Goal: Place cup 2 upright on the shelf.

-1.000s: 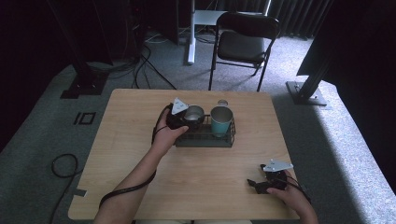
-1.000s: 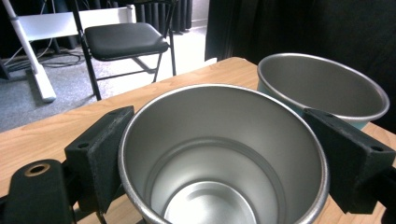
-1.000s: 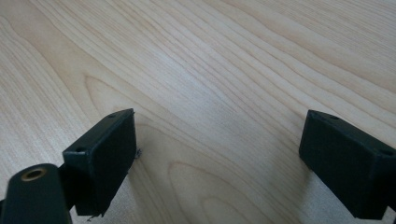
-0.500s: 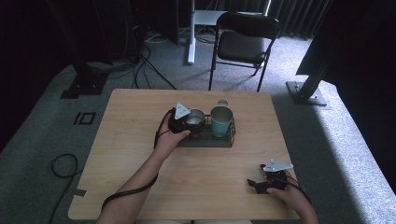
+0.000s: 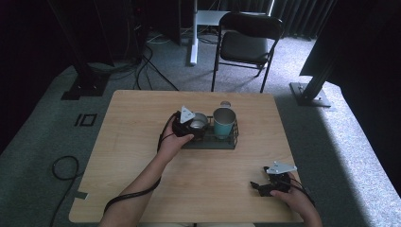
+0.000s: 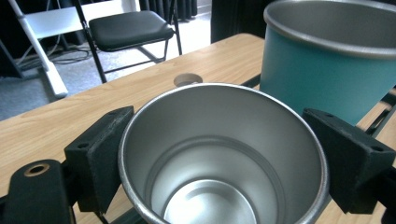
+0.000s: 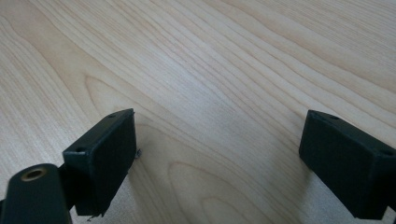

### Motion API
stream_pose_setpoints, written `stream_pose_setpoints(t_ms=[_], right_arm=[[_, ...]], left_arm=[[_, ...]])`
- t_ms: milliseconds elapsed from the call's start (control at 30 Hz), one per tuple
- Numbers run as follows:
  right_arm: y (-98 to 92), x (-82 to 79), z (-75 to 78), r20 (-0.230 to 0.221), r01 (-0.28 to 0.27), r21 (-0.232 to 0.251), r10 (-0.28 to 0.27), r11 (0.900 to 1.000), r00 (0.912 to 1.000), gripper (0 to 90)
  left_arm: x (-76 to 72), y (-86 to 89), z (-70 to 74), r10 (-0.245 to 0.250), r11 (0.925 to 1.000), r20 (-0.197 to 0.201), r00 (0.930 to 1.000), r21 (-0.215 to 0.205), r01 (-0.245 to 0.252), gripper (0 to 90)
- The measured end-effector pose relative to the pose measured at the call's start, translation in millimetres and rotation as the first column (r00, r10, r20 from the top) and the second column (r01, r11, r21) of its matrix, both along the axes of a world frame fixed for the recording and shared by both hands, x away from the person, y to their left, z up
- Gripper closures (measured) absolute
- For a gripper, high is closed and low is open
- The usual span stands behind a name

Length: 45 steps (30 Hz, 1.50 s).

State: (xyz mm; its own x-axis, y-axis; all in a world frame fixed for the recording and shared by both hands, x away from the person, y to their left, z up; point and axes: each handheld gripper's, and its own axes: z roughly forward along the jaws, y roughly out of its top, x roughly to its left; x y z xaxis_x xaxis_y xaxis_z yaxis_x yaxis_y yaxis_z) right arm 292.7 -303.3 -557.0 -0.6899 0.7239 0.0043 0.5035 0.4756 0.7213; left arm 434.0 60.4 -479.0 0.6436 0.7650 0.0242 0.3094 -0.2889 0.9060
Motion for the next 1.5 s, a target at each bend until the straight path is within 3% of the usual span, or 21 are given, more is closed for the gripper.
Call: stream_pose_setpoints(t_ms=[67, 200, 267, 367, 467, 700, 1100, 1500], right_arm=[[0.0, 0.0, 0.0, 0.000, 0.000, 0.000, 0.000, 1.000, 1.0000, 10.7], [0.0, 0.0, 0.0, 0.000, 0.000, 0.000, 0.000, 1.000, 1.0000, 10.7], [0.0, 0.0, 0.0, 0.000, 0.000, 0.000, 0.000, 1.000, 1.0000, 10.7], [0.0, 0.0, 0.0, 0.000, 0.000, 0.000, 0.000, 1.000, 1.0000, 10.7], [0.0, 0.0, 0.0, 0.000, 0.000, 0.000, 0.000, 1.000, 1.0000, 10.7], [0.0, 0.0, 0.0, 0.000, 0.000, 0.000, 0.000, 1.000, 1.0000, 10.7], [0.0, 0.0, 0.0, 0.000, 0.000, 0.000, 0.000, 1.000, 1.0000, 10.7], [0.1, -0.1, 0.0, 0.000, 0.000, 0.000, 0.000, 1.000, 1.0000, 10.7]], left_arm=[[0.9, 1.6, -0.7, 0.009, 0.9998, -0.006, 0.9999, -0.019, -0.009, 13.8], [0.8, 1.3, -2.5, 0.020, 0.9998, 0.000, 0.9998, -0.010, -0.020, 13.3], [0.8, 1.3, -3.5, 0.015, 0.9998, -0.026, 0.9996, -0.009, -0.015, 10.4], [0.5, 0.6, -3.6, 0.026, 0.9995, -0.033, 0.9991, -0.016, -0.026, 9.2], [-1.0, 1.2, 1.6, 0.037, 0.9987, -0.017, 0.9992, -0.034, -0.038, 9.2], [-3.1, 6.6, 8.3, 0.031, 0.9991, -0.021, 0.9993, -0.030, -0.032, 9.1], [-13.1, 15.3, 18.0, 0.009, 0.9983, -0.020, 0.9998, -0.058, -0.010, 9.1], [-23.6, 29.4, 26.9, 0.016, 0.9965, -0.009, 0.9998, -0.082, -0.017, 9.1]])
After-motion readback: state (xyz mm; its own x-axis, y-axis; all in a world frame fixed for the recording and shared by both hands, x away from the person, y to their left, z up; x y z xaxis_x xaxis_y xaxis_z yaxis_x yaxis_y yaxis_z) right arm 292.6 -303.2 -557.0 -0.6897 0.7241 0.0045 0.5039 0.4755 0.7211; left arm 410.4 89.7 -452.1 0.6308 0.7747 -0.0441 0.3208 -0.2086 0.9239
